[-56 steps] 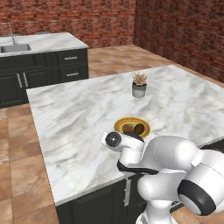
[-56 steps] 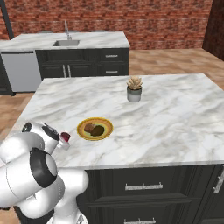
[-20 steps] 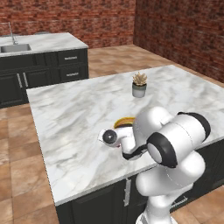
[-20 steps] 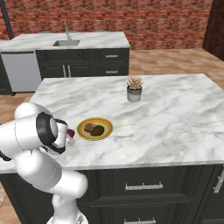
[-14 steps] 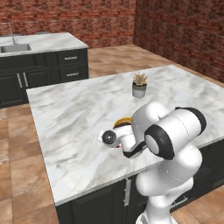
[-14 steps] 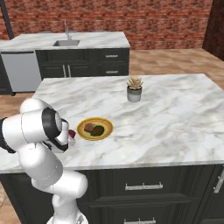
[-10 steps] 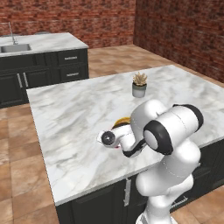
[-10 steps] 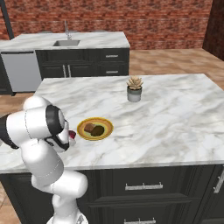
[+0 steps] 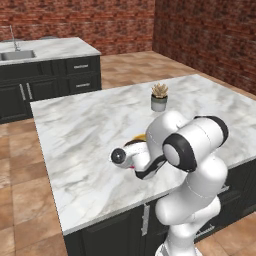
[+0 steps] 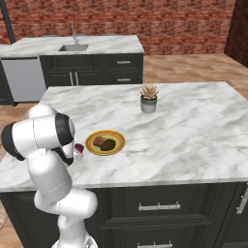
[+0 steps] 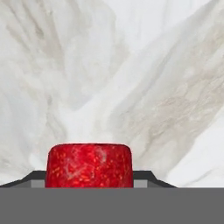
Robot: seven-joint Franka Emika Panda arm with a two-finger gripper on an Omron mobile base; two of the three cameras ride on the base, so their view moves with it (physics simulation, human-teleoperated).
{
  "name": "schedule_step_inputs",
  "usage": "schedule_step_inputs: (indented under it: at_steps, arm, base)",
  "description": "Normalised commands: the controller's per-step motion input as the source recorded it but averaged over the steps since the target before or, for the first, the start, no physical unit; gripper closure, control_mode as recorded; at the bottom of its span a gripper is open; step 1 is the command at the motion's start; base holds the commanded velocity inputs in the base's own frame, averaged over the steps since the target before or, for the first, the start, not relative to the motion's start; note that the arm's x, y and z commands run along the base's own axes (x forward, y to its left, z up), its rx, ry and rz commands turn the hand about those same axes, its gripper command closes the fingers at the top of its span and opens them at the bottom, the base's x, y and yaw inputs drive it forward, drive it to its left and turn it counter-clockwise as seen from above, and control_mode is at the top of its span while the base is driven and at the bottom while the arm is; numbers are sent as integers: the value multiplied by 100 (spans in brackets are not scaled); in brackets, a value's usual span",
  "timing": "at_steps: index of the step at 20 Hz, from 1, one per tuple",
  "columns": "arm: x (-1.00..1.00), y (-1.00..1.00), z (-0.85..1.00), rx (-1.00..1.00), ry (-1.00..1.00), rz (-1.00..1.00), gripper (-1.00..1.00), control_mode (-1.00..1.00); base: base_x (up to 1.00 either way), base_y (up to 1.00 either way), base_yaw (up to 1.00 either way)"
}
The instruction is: Pick the avocado and bread from the counter and place them on the plate. Then pick the jam from the cabinet and place it next to the plate. Lastly close the cabinet door.
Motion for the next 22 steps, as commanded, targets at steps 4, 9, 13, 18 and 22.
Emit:
schedule_step_inputs:
  at_steps: [4, 9, 13, 18, 22]
  arm:
    - [2, 17, -56, -3, 11, 0, -100, -100]
    - [1, 32, -53, -8, 12, 0, -100, -100]
    - [-18, 29, -41, -6, 3, 0, -100, -100]
    - [-39, 27, -43, -6, 1, 0, -100, -100]
    - [-58, 29, -45, -6, 1, 0, -100, -100]
  base:
    - [0, 0, 0]
    - [0, 0, 0]
    - [0, 0, 0]
    - [0, 0, 0]
    - [0, 0, 0]
